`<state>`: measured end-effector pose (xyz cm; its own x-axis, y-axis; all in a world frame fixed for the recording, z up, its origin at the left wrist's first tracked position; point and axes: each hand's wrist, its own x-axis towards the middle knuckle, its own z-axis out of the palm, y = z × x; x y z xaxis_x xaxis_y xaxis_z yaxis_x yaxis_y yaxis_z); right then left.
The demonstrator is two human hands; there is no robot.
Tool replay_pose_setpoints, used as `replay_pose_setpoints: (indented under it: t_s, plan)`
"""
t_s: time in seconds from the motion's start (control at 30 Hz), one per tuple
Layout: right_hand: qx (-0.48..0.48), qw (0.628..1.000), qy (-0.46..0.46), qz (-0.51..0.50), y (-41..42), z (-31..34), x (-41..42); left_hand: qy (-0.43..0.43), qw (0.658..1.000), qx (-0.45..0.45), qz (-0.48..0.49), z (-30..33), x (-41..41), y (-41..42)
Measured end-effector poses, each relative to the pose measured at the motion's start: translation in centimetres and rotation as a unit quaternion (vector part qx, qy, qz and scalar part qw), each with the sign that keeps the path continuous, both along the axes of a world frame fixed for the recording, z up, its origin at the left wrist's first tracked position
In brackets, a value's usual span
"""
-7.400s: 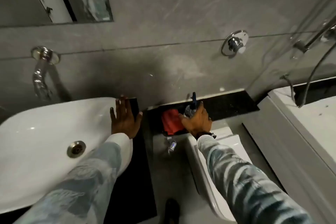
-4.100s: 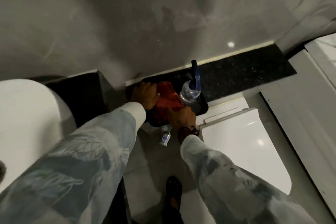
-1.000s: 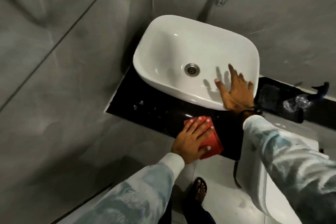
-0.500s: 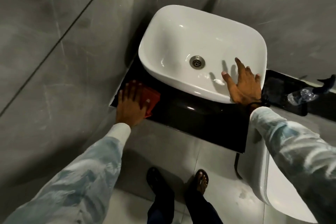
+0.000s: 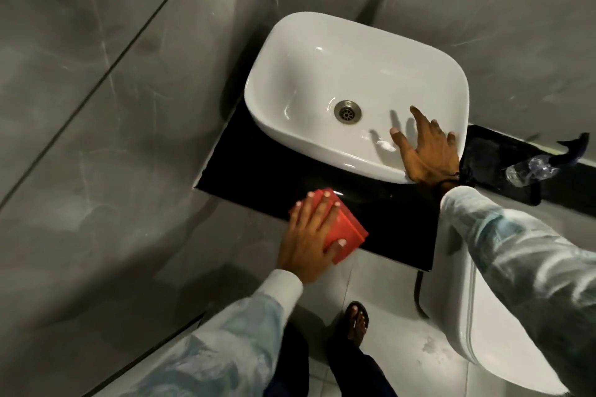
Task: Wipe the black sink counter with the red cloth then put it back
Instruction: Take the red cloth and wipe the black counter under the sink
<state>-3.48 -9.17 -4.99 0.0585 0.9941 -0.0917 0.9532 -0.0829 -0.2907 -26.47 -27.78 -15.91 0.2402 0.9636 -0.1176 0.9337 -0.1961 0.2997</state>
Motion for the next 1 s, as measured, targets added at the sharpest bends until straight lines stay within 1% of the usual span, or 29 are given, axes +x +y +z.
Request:
replay_pose_setpoints:
  t_s: [0.07, 0.17, 0.23, 0.3, 0.37, 0.43, 0.6, 0.67, 0.73, 0.8, 0.87, 0.9, 0.93, 0.97, 1.0]
  plan:
    - [-0.003, 1.000, 0.001, 0.000, 0.0, 0.0, 0.0, 0.024, 0.999, -0.002, 0.031, -0.1, -3.6, 0.9]
    - [-0.009, 1.000, 0.001, 0.001, -0.1, 0.2, 0.0, 0.066, 0.991, 0.013, 0.113, -0.2, -10.5, 1.9]
    - [-0.006, 1.000, 0.002, 0.003, -0.1, 0.4, -0.2, 0.084, 0.980, 0.010, 0.181, 0.2, -14.2, 2.2]
    - [-0.004, 1.000, 0.000, 0.003, -0.2, 0.5, -0.4, 0.078, 0.966, -0.007, 0.245, 0.5, -15.1, 2.4]
    - [-0.003, 1.000, -0.004, 0.001, -0.4, 0.6, -0.5, 0.062, 0.958, -0.014, 0.279, 0.7, -12.8, 2.1]
    - [0.000, 1.000, -0.008, 0.000, -0.5, 0.7, -0.5, 0.047, 0.963, -0.021, 0.263, 0.8, -9.0, 1.6]
    - [0.003, 1.000, -0.007, -0.005, -0.9, 0.8, -0.5, 0.015, 0.994, -0.029, 0.107, 1.0, 0.8, -0.3]
    - [0.020, 1.000, 0.007, -0.004, -1.5, 1.3, -0.5, 0.022, 0.996, -0.049, 0.064, 1.5, 2.4, -0.5]
    - [0.066, 0.997, 0.036, -0.021, -2.7, 2.0, -0.4, 0.026, 0.997, -0.064, 0.042, 2.5, 2.3, -0.4]
    - [0.152, 0.984, 0.080, -0.056, -4.8, 2.7, -0.3, 0.019, 0.998, -0.047, 0.048, 3.5, 0.9, 0.2]
    - [0.263, 0.950, 0.127, -0.111, -7.6, 3.2, -0.2, 0.020, 0.994, -0.030, 0.100, 4.6, -0.8, 1.0]
    - [0.297, 0.933, 0.146, -0.144, -9.1, 3.1, -0.3, 0.026, 0.990, -0.035, 0.130, 5.1, -1.6, 1.4]
    - [0.304, 0.923, 0.159, -0.174, -10.6, 2.8, -0.6, 0.038, 0.987, -0.046, 0.148, 5.4, -2.2, 1.9]
    - [0.285, 0.923, 0.171, -0.196, -11.9, 2.2, -1.2, 0.054, 0.986, -0.059, 0.149, 5.7, -2.6, 2.3]
    - [0.241, 0.931, 0.182, -0.207, -13.2, 1.5, -2.0, 0.065, 0.985, -0.074, 0.141, 5.9, -2.9, 2.7]
